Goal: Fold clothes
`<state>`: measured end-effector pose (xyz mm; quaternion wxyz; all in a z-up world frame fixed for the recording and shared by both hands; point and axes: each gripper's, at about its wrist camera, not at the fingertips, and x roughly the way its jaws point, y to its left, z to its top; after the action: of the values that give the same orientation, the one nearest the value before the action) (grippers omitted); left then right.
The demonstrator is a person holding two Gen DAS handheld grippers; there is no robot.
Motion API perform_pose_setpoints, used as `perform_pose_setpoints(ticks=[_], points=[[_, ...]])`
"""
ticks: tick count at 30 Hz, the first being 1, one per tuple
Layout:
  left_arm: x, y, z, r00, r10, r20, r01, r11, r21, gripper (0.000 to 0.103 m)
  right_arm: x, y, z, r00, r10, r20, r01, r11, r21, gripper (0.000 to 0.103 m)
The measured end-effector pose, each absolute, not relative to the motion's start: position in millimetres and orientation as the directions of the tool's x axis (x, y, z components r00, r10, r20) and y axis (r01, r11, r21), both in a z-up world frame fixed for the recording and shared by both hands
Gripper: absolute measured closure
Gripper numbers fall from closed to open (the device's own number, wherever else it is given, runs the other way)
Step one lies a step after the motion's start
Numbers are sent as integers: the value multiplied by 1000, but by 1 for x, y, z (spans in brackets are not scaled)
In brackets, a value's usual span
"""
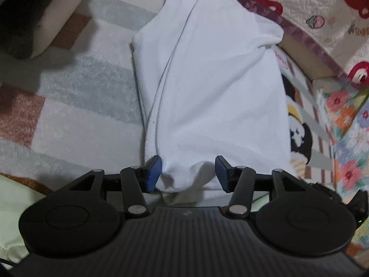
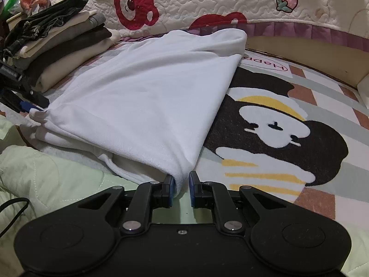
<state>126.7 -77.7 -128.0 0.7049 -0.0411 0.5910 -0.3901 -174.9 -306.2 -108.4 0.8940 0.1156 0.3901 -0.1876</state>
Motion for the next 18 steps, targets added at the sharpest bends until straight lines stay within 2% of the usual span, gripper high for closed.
perform_pose_setpoints(ticks=[1, 2, 3, 10, 15, 18], points=[[125, -78, -128, -1, -595, -803, 505, 693, -514, 60, -175, -305, -107, 625, -246, -740, 422, 905, 56, 89], [122, -80, -128, 3, -585, -811, 523, 692, -497, 89, -175, -305, -106, 626, -247, -740, 418, 907, 52, 89], [120, -81, -126, -1, -574, -819, 546, 686, -481, 99, -175, -304, -105, 626, -247, -740, 415, 909, 47, 89], [127, -61, -109, 21, -615, -789, 519, 681, -517, 99, -176, -299, -96, 628, -252, -736, 389, 921, 17, 92], [114, -70, -125, 27, -509, -861, 585, 706, -399, 99, -177, -296, -97, 618, -249, -746, 378, 926, 4, 92], [112, -69, -127, 34, -483, -875, 615, 700, -363, 99, -179, -294, -100, 608, -245, -755, 373, 928, 0, 92]])
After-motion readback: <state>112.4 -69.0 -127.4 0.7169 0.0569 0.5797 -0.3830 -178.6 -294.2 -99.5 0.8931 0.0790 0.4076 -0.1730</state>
